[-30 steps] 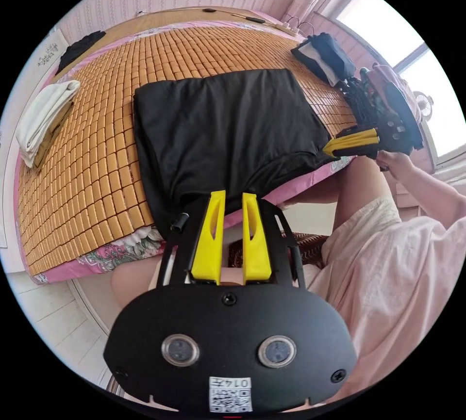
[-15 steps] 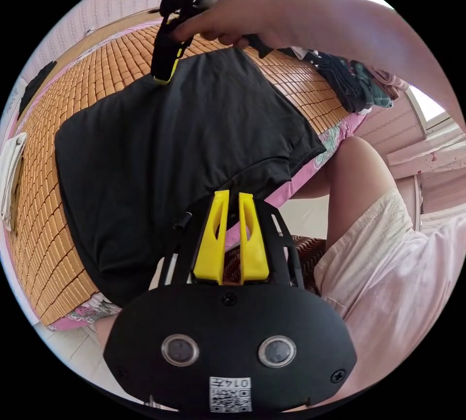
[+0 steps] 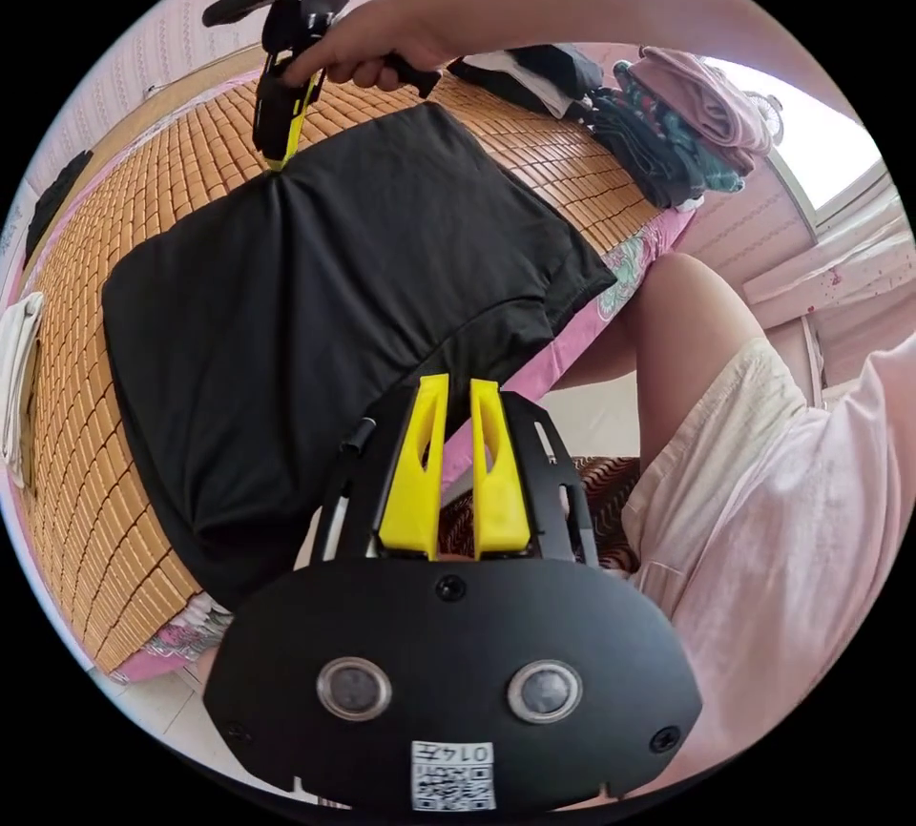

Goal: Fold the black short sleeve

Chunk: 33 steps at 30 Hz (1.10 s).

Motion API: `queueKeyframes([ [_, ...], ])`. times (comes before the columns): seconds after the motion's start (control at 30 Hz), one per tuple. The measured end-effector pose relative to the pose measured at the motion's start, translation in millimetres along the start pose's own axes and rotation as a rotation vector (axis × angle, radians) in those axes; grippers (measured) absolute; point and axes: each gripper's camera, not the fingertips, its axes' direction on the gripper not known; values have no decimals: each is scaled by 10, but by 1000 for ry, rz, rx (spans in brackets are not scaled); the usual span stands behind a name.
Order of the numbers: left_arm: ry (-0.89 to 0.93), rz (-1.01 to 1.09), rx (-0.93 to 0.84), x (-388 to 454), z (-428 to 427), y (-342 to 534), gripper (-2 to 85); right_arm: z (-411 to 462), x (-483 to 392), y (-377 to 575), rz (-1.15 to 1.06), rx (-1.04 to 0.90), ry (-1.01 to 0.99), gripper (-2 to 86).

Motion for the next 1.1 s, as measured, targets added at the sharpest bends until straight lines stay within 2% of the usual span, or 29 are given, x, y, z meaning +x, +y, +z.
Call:
queueKeyframes([
  [0.07,25,47,53,113,-66,23,54,-272,164,577,75,158,-75,5],
  [0.13,40,93,98,242,-104,10,58,-361,264,1136,133,213,-98,14],
  [0.27,37,202,168,557,-36,-133,94,-140,505,2469,381,183,-184,97],
  [0.37,8,268,191,773,80,-245,117,107,620,3140,516,137,-264,112],
  [0.47,-4,324,149,962,257,-364,149,295,781,3459,586,121,-352,94],
  [0.57,-56,326,93,1104,433,-492,203,462,934,3572,598,73,-441,38],
  [0.7,-98,346,33,1279,597,-656,223,284,1050,3843,574,217,-532,19],
  [0.83,-164,373,11,1425,646,-769,155,17,1186,4224,518,416,-715,16],
  [0.93,-283,303,-18,1478,580,-785,11,-87,1278,4507,507,539,-766,28],
  [1.03,-208,353,-1,1522,450,-665,-3,-14,1474,4916,650,654,-720,75],
  [1.1,-165,372,22,1540,327,-531,-6,161,1622,5079,738,648,-756,121],
])
